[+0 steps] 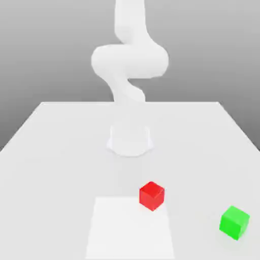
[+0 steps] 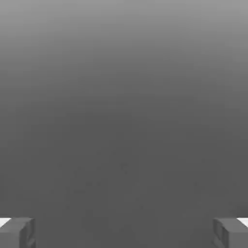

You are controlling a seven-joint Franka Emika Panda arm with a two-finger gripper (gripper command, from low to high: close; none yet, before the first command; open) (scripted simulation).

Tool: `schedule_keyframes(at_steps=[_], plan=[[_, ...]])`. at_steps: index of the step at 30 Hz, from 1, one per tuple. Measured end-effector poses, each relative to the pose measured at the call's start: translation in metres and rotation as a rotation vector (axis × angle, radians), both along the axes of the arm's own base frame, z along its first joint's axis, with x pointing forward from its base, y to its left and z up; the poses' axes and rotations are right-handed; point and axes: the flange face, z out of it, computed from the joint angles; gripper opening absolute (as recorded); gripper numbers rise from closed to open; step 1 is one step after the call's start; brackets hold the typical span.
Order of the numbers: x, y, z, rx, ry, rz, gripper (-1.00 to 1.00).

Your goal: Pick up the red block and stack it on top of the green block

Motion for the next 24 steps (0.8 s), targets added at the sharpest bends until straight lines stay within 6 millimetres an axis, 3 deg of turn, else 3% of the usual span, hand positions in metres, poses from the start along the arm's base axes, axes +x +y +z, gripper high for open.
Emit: schedule_keyframes(at_steps=[4,9,12,18,23,24], plan=[[0.033,0.016,-0.099,-0.081,0.145,0.129,0.0],[0.039,0.033,-0.225,-0.165,0.324,0.305,0.0],[0.024,0.042,-0.3,-0.207,0.437,0.425,0.0],[-0.037,0.053,-0.452,-0.271,0.659,0.679,0.0],[-0.047,0.053,-0.506,-0.279,0.684,0.71,0.0],[-0.048,0.053,-0.514,-0.279,0.685,0.71,-1.0]])
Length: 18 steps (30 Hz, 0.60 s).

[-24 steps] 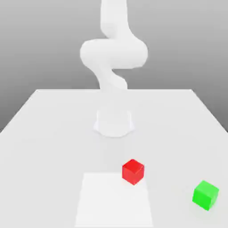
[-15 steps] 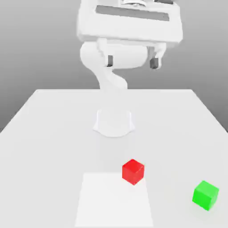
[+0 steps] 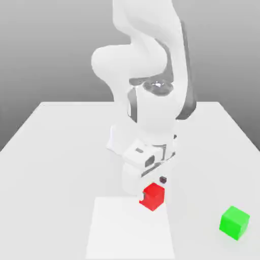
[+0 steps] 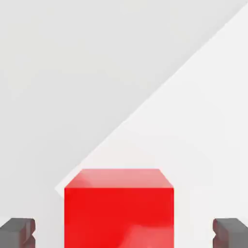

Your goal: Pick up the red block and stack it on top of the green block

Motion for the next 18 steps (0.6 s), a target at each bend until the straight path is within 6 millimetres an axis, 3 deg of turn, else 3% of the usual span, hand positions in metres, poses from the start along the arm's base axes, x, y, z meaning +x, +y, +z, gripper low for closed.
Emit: schedule_keyframes(at_steps=[7,15,18], plan=[[0.0,0.0,-0.002,0.0,0.002,0.0,-1.0],[0.0,0.001,0.056,0.0,0.002,0.002,-1.0],[0.021,0.03,0.068,0.004,0.002,0.065,-1.0]])
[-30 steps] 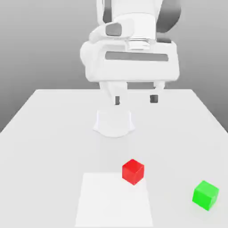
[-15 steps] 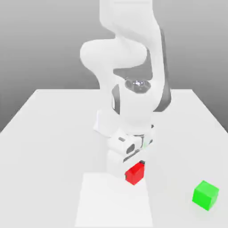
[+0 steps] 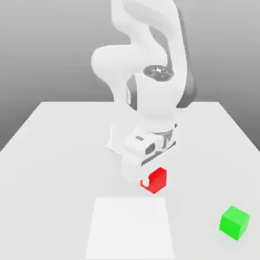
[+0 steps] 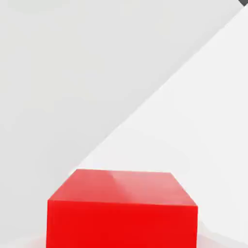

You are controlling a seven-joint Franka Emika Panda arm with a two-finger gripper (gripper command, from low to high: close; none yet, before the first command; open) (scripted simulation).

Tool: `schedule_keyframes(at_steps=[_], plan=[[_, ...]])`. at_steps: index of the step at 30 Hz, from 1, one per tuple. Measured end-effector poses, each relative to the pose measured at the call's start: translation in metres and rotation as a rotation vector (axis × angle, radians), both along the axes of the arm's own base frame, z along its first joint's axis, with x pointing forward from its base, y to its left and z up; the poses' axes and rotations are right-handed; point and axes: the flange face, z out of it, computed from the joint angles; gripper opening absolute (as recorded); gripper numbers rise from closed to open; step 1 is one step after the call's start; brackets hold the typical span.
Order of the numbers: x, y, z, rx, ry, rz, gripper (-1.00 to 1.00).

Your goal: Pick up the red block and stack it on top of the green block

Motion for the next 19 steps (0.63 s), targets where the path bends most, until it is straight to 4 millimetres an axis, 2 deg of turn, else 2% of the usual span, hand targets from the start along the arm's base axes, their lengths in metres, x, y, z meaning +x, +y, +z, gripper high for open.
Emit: schedule_keyframes(at_steps=[6,10,12,15,16,19], plan=[[0.038,0.092,0.017,0.003,0.001,0.171,-1.0],[0.054,0.154,0.028,-0.001,0.0,0.266,-1.0],[0.059,0.169,0.017,-0.003,-0.001,0.285,-1.0],[0.061,0.173,-0.02,-0.003,-0.001,0.289,-1.0],[0.06,0.173,-0.029,-0.004,-0.001,0.29,1.0],[0.06,0.173,-0.029,-0.004,-0.001,0.29,1.0]])
